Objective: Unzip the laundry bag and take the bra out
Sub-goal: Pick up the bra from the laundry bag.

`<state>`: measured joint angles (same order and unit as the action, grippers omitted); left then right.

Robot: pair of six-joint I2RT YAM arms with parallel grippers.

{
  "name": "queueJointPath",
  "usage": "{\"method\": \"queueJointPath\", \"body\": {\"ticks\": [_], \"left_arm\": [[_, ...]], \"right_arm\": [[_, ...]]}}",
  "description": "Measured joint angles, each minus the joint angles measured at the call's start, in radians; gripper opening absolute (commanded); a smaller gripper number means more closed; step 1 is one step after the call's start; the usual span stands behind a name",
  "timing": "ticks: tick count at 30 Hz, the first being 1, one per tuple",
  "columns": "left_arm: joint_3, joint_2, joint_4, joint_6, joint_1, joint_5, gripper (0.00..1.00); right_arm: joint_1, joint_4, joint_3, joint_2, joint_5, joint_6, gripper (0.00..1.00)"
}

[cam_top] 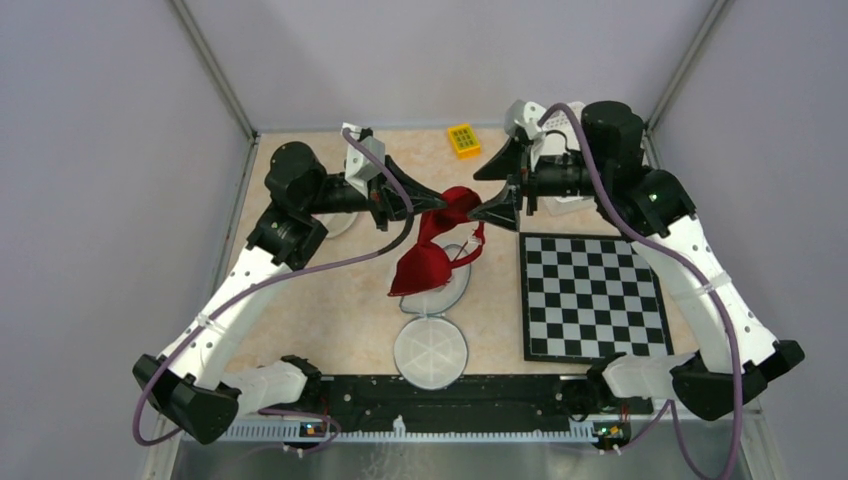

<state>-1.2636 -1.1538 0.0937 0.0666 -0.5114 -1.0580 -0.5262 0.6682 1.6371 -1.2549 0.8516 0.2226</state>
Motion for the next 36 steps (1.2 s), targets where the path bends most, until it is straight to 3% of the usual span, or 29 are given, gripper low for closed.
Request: {"method": "queueJointPath", "body": {"ticks": [7, 10, 12, 14, 16, 21, 23, 27, 36], "left_arm": [[0.0, -0.001, 0.02, 0.036, 0.0, -0.016, 0.0], [0.0, -0.001, 0.021, 0.045, 0.0, -0.018, 0.0], [0.0, -0.001, 0.023, 0.054, 0.0, -0.018, 0.0], [0.0, -0.001, 0.027, 0.062, 0.0, -0.008, 0.04], [0.0, -0.001, 0.026, 0.063, 0.0, 0.013, 0.19], [-0.001, 0.0, 0.005, 0.065, 0.011, 0.088, 0.78], [-0.002, 0.002, -0.003, 0.074, 0.023, 0.123, 0.98], [-0.002, 0.011, -0.028, 0.085, 0.047, 0.198, 0.99], [0.014, 0.028, -0.08, 0.064, 0.087, 0.343, 0.99]], "right_arm": [[-0.058, 0.013, -0.001, -0.019, -0.103, 0.045, 0.48], [-0.077, 0.014, -0.001, -0.032, -0.133, 0.063, 0.25], [-0.09, 0.017, -0.001, -0.037, -0.151, 0.074, 0.01], [-0.099, 0.023, -0.001, -0.038, -0.172, 0.087, 0.0], [-0.102, 0.027, -0.001, -0.038, -0.198, 0.093, 0.0], [-0.103, 0.029, -0.001, -0.029, -0.29, 0.103, 0.0], [-0.089, 0.028, 0.001, -0.022, -0.333, 0.107, 0.0], [-0.022, 0.019, 0.018, -0.012, -0.386, 0.109, 0.0], [0.251, -0.08, 0.176, -0.028, -0.441, 0.116, 0.0]]}}
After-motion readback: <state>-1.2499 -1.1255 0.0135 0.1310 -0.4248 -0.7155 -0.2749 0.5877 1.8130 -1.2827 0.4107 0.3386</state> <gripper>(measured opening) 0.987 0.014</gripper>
